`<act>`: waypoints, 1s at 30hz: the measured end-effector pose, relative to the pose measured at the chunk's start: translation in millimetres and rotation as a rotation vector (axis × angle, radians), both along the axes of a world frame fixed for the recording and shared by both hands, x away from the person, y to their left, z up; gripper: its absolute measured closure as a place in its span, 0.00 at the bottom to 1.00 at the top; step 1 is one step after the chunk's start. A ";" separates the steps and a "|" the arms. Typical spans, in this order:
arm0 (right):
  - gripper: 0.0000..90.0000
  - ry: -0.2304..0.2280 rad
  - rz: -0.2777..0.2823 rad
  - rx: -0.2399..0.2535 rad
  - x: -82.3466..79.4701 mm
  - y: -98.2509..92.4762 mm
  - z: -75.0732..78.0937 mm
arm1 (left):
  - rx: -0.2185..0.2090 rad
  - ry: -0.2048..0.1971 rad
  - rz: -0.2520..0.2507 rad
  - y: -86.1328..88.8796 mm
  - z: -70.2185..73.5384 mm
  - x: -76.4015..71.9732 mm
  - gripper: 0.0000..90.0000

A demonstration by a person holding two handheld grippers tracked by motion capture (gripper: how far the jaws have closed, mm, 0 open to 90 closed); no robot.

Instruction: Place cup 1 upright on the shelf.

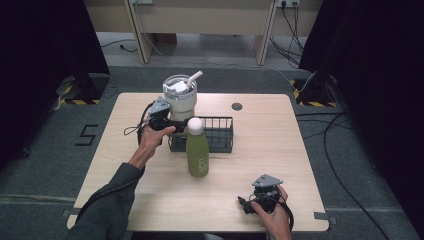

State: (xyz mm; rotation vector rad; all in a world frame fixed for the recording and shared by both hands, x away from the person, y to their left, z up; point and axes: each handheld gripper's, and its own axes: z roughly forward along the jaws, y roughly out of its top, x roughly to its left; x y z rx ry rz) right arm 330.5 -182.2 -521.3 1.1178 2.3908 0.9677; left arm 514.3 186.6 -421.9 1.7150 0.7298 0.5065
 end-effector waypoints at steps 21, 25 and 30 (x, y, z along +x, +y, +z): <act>0.00 0.002 -0.001 0.001 -0.3 0.2 0.0 | 0.004 0.024 0.005 0.4 -26.4 -2.6 0.11; 0.00 0.003 0.000 0.001 -0.3 0.2 0.0 | 0.001 0.019 0.004 1.2 -27.4 -3.7 0.11; 0.00 0.003 0.001 0.001 -0.4 0.3 0.0 | -0.048 0.006 0.010 1.1 -31.0 -5.8 0.11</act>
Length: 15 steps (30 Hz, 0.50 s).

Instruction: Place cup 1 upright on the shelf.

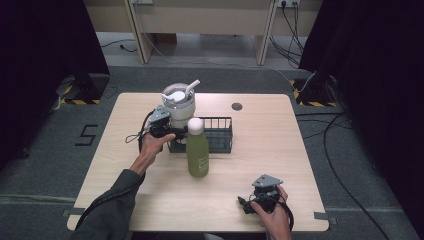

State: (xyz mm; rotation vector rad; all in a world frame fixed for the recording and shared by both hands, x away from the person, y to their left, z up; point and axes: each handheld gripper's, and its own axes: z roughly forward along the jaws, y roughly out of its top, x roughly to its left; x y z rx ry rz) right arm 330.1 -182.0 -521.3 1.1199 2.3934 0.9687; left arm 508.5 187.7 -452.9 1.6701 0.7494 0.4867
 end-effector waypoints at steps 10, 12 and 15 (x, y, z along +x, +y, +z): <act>0.00 0.000 0.000 0.000 0.0 0.0 0.0 | -0.016 -0.044 0.018 -3.4 -5.9 -4.1 0.11; 0.00 0.000 0.000 0.000 0.0 0.0 0.0 | -0.018 -0.042 0.016 -3.2 -5.7 -4.5 0.11; 0.00 0.000 0.000 0.000 0.0 0.0 0.0 | -0.007 -0.040 0.013 -2.9 -5.0 -5.0 0.10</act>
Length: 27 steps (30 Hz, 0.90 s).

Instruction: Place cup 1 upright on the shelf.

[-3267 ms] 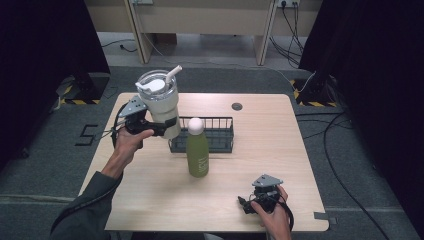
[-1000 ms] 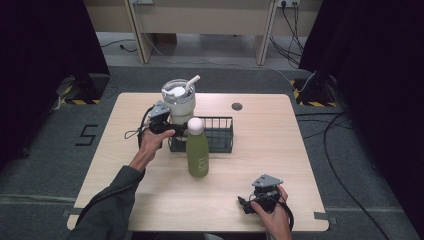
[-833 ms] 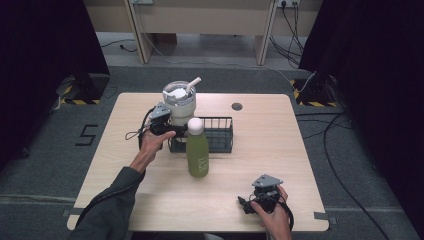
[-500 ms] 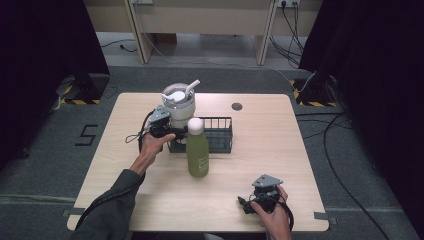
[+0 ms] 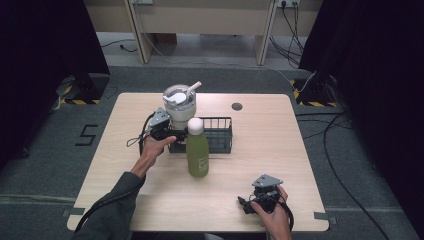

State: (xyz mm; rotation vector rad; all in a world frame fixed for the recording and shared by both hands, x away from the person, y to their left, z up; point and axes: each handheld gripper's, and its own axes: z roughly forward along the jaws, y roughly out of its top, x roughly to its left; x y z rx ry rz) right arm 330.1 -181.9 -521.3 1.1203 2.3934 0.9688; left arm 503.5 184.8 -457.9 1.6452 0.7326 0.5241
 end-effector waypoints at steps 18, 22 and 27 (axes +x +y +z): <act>0.00 0.000 0.000 0.000 0.0 0.0 0.0 | 0.044 0.010 -0.042 7.2 2.5 0.7 0.10; 0.00 0.000 0.000 0.000 0.0 0.0 0.0 | 0.048 0.011 -0.043 8.4 2.5 0.2 0.10; 0.00 0.000 0.000 0.000 0.0 0.0 0.0 | 0.050 0.023 -0.050 11.9 2.5 -1.5 0.10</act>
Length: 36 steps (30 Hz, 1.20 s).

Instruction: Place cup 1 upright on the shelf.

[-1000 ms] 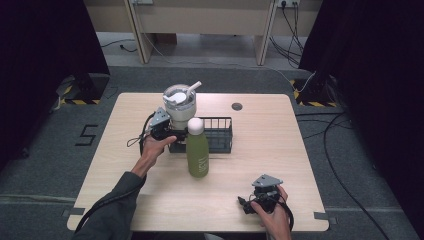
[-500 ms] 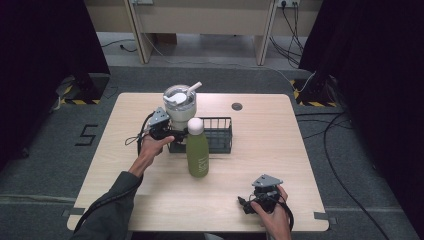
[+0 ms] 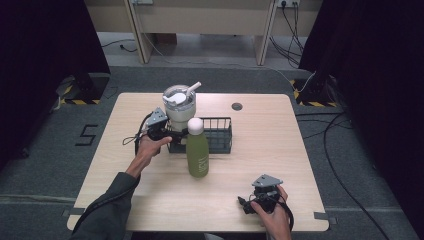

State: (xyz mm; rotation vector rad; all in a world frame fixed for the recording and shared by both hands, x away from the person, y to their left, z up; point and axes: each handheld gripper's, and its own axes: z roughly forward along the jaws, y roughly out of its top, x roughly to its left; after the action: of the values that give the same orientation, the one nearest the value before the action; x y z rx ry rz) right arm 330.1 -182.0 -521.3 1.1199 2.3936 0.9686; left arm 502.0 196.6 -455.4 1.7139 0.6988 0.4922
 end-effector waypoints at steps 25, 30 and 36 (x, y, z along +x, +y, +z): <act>0.00 0.000 0.000 0.000 0.0 0.0 0.0 | -0.009 0.002 0.009 18.8 3.6 -18.2 0.16; 0.00 0.000 0.000 0.000 0.0 0.0 0.0 | -0.024 0.007 0.016 31.4 6.8 -25.9 0.16; 0.00 0.000 -0.002 0.002 -0.1 0.2 -0.1 | -0.026 0.007 0.013 39.0 10.0 -36.0 0.16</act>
State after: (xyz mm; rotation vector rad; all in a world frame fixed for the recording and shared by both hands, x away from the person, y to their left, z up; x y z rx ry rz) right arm 330.0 -181.8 -521.4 1.1230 2.3918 0.9702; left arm 465.9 235.6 -445.4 1.6885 0.7188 0.4847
